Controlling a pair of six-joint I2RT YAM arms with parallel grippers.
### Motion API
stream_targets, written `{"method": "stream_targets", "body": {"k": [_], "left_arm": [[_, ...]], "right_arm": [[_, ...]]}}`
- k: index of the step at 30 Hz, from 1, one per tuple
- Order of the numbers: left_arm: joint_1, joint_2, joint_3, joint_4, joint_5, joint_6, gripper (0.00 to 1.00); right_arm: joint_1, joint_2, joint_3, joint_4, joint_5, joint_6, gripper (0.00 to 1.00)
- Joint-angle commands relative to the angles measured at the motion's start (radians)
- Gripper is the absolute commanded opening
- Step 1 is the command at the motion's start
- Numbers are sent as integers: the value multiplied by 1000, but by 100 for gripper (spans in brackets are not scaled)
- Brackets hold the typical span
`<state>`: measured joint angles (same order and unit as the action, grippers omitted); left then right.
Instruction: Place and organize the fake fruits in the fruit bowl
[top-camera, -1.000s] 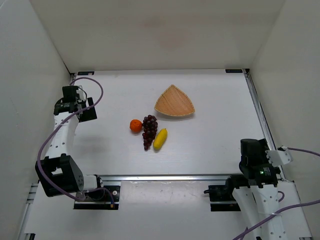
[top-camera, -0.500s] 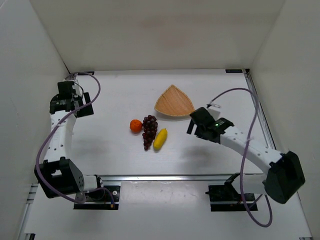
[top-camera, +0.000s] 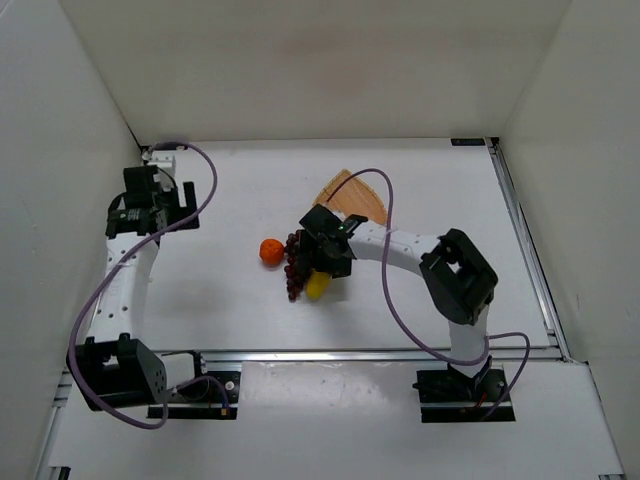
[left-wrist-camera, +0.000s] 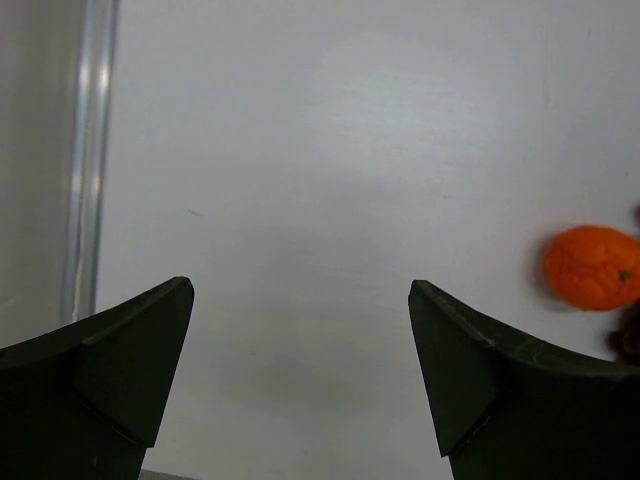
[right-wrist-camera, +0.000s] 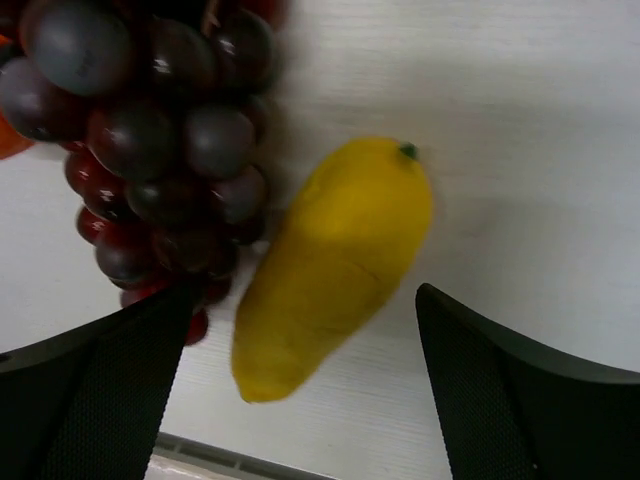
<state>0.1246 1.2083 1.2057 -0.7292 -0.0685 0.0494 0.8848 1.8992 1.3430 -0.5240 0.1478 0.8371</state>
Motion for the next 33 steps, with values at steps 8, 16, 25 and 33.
{"method": "stream_targets", "body": {"k": [8, 16, 25, 33], "left_arm": [[-196, -6, -129, -22, -86, 43, 100], [-358, 95, -140, -32, -119, 72, 100], [-528, 313, 3, -53, -152, 81, 100], [-572, 474, 71, -82, -133, 81, 100]], "right_arm": [[-50, 74, 74, -125, -105, 54, 27], [-50, -159, 54, -199, 125, -87, 5], [-300, -59, 316, -211, 345, -295, 5], [-351, 362, 834, -380, 311, -418, 29]]}}
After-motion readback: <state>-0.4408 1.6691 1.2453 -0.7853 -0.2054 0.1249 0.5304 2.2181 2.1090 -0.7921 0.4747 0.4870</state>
